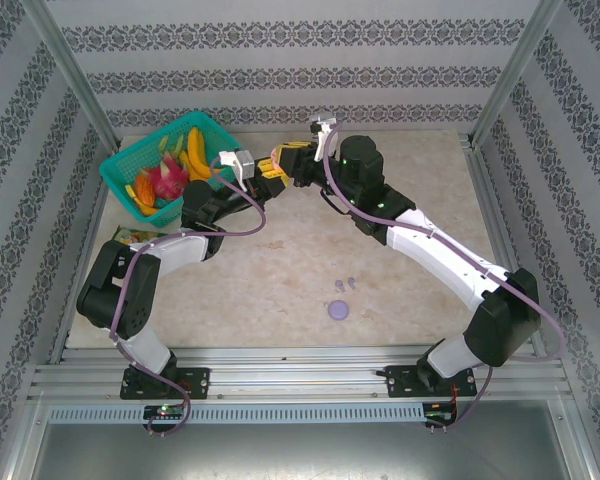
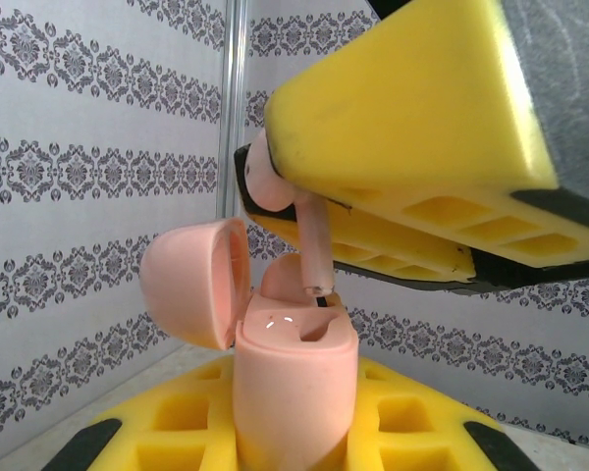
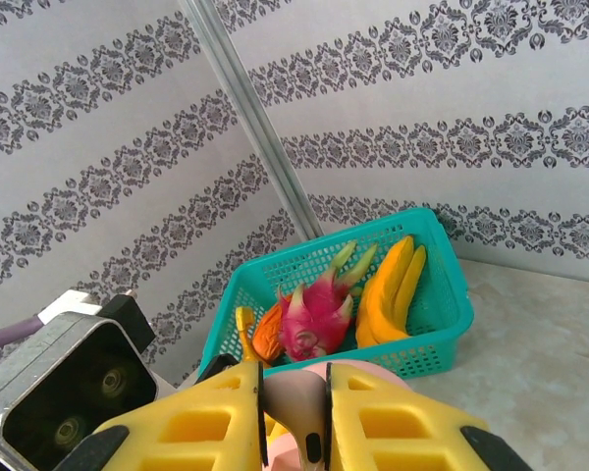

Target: Insert the wireless bluetooth earbuds into the charging case

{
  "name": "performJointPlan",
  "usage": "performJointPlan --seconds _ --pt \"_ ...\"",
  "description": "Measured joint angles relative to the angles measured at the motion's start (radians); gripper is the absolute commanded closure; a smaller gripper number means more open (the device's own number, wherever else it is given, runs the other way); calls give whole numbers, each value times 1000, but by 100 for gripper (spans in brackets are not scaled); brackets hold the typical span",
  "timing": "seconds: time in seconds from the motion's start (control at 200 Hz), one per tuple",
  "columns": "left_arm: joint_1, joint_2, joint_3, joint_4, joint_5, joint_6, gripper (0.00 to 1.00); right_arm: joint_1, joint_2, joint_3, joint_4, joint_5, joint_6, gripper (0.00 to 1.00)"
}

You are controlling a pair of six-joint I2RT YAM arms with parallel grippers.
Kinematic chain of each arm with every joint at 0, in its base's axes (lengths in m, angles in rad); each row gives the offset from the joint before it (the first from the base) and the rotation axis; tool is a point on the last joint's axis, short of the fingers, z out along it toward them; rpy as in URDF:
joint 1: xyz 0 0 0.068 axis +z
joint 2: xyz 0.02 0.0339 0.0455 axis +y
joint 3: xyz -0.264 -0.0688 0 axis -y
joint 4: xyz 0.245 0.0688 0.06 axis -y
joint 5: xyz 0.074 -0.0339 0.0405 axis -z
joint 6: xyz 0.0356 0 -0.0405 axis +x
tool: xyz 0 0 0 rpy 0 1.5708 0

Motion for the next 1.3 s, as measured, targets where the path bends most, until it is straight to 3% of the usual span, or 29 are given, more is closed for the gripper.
performJointPlan --seconds 0.5,1.299 --pt "0 0 0 0 -4 0 100 0 10 0 7 -3 -8 82" --pt "0 11 0 -30 2 0 100 3 19 -5 -32 -7 -164 82"
